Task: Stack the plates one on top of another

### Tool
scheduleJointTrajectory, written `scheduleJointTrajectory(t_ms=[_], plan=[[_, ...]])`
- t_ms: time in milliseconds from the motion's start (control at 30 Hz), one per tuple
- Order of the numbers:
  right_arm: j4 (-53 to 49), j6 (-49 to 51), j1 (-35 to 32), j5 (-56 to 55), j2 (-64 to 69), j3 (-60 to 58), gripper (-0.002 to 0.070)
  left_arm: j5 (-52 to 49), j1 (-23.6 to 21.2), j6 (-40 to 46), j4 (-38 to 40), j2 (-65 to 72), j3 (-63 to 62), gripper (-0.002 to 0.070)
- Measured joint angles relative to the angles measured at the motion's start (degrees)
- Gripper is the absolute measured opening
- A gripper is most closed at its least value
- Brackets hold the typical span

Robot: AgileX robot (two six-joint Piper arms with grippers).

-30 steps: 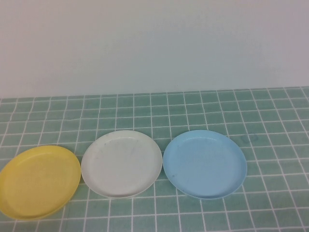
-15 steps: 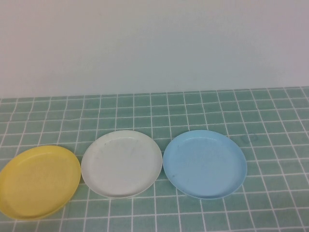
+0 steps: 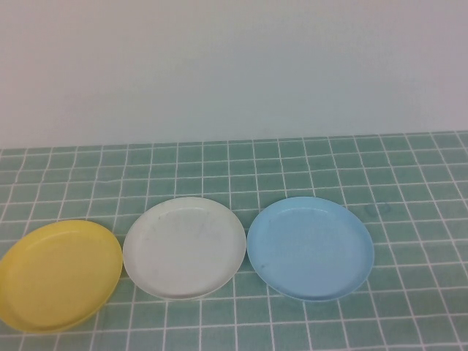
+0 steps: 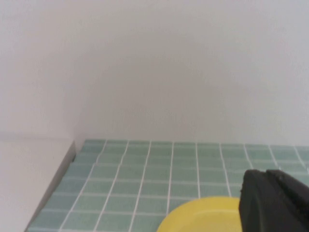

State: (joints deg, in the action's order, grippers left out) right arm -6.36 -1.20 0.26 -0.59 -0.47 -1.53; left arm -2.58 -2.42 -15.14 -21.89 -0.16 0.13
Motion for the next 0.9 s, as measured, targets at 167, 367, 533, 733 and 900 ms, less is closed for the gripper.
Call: scheduleJointTrajectory(t_ms=[167, 367, 533, 733, 900], plan=[[0.0, 0.1, 0.0, -6.0, 0.0, 0.0, -0.0002, 4.0, 0.0, 0.0, -0.1, 0.0, 0.0, -0.0001], [0.0, 0.1, 0.0, -7.3, 0.0, 0.0, -0.0002, 3.5, 0.0, 0.0, -1.8, 0.0, 0.0, -0.0001], [0.0, 0.1, 0.0, -7.4, 0.0, 0.0, -0.0002, 4.6, 0.0, -0.7, -2.0, 0.0, 0.0, -0.0001], [0.0, 0.1, 0.0, -7.9, 0.0, 0.0, -0.0002, 11.4, 0.0, -1.8, -2.1, 0.0, 0.0, -0.0001], [0.0, -0.3, 0.0, -7.9, 0.0, 0.0, -0.0002, 10.8, 0.0, -7.5, -0.3, 0.0, 0.0, -0.0001]])
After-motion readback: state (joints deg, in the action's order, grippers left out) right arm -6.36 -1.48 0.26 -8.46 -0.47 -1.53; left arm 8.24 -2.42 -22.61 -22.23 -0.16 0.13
